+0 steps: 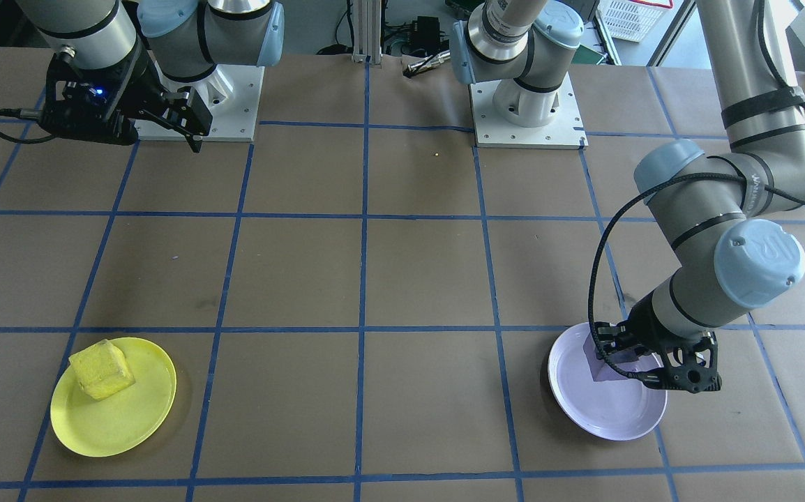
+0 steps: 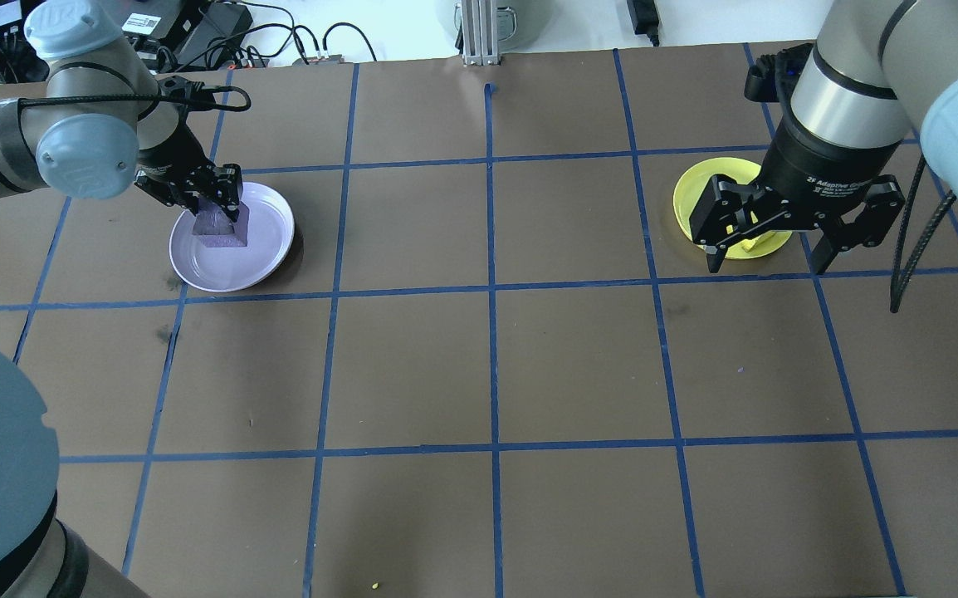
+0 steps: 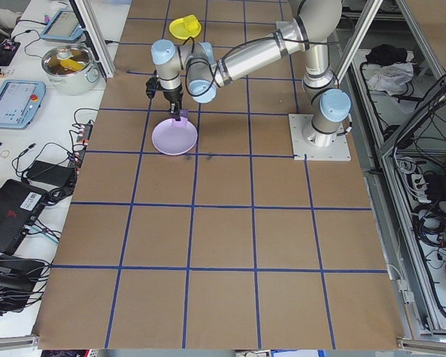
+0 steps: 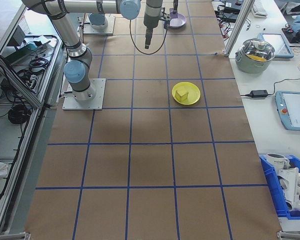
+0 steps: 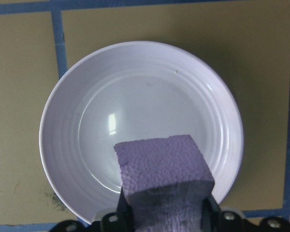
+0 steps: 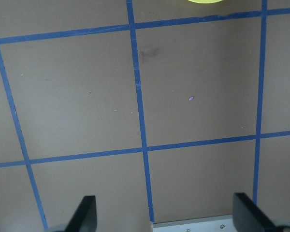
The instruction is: Sort blocks by color into plates
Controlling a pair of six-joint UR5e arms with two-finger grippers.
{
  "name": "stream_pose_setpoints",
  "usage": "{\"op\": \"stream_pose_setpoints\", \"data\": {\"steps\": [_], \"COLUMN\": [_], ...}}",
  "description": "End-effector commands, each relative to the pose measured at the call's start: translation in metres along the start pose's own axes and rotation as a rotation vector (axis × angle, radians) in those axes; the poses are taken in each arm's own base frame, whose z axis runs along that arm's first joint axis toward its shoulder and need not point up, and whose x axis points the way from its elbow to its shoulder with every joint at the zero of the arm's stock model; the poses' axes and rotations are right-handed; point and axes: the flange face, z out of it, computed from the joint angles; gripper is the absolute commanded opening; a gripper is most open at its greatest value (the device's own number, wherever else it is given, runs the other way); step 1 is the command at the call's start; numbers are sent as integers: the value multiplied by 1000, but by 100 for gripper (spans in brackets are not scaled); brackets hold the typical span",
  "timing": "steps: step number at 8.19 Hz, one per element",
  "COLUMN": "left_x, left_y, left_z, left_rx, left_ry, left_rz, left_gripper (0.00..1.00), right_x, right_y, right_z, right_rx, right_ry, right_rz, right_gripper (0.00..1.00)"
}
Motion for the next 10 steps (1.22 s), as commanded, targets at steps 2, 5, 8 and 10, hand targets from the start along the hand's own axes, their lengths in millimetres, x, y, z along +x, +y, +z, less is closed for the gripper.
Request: {"op": "stream_pose_setpoints", "data": {"steps": [2, 5, 8, 10], "left_x": [-4, -2, 16, 30], "left_y": [-4, 4, 50, 83], "left_z": [11, -10, -85, -126], "left_rx": [-13, -16, -52, -71], "left_ry": [10, 4, 15, 20], "left_rz": [-8, -7, -5, -72], "left_gripper": [99, 100, 100, 100], "right_x": [0, 0, 0, 0], "right_y": [0, -1, -1, -1], "right_z": [0, 0, 0, 0], "right_rx": [-2, 1, 1, 1], "right_ry": [2, 0, 0, 0], "right_rz": [-18, -18, -18, -18], "right_gripper": [100, 100, 100, 100]}}
